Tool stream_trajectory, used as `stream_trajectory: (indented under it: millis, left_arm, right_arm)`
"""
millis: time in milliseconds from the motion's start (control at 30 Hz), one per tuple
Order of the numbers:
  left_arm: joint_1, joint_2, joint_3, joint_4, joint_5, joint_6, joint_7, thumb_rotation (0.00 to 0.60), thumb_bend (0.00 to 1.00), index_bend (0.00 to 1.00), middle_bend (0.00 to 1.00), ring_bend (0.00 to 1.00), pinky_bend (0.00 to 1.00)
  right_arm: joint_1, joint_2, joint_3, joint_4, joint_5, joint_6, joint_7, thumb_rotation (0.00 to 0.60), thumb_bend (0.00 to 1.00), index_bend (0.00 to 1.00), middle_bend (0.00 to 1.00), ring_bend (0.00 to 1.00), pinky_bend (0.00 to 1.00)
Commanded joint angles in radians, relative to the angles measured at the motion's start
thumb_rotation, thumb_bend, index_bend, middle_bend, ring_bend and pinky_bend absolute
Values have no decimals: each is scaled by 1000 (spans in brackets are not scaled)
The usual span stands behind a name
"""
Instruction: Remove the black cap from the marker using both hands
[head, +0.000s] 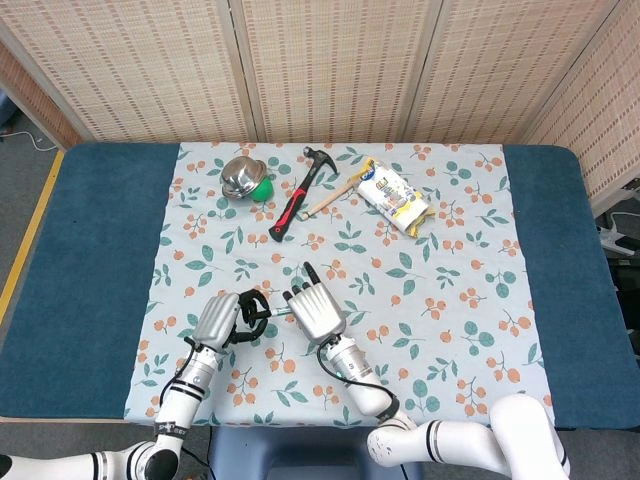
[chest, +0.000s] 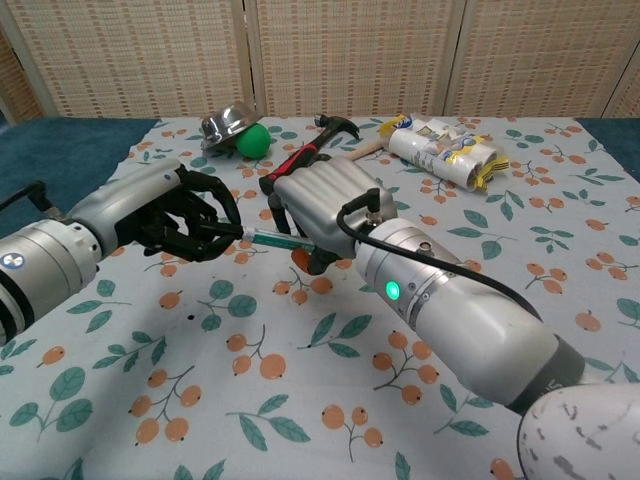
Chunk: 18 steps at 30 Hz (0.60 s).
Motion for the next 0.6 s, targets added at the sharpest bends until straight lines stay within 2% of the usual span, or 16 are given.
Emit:
stream_trajectory:
  millis: [33, 133, 200, 267, 600]
  left_arm:
    - [2, -11, -4, 12, 6, 7, -25, 600, 380, 503, 729, 615, 884]
    - [5, -29, -7, 33, 25, 32, -41, 600, 435, 605, 790, 635, 901]
    - [10, -50, -11, 53, 50, 64, -55, 600, 541, 710, 868, 662, 923]
    - [13, -70, -9, 76, 72, 88, -68, 600, 610, 766, 922, 688, 940]
    - [21, -95, -3, 170, 149, 153, -92, 600, 676, 806, 965, 730, 948]
  right_arm:
    - [-1, -1, -1, 2, 1, -1, 0, 600, 397, 896, 824, 545, 123]
    - [-2, -2, 0, 2, 2, -2, 0, 600, 398, 896, 824, 545, 123]
    - [-2, -3, 0, 3, -2, -1, 3, 600, 398, 899, 823, 545, 123]
    - [-3, -2, 0, 2, -2, -1, 2, 600, 399, 900, 824, 545, 123]
    - [-12, 31, 7, -13, -8, 7, 7, 600, 401, 900, 824, 545, 124]
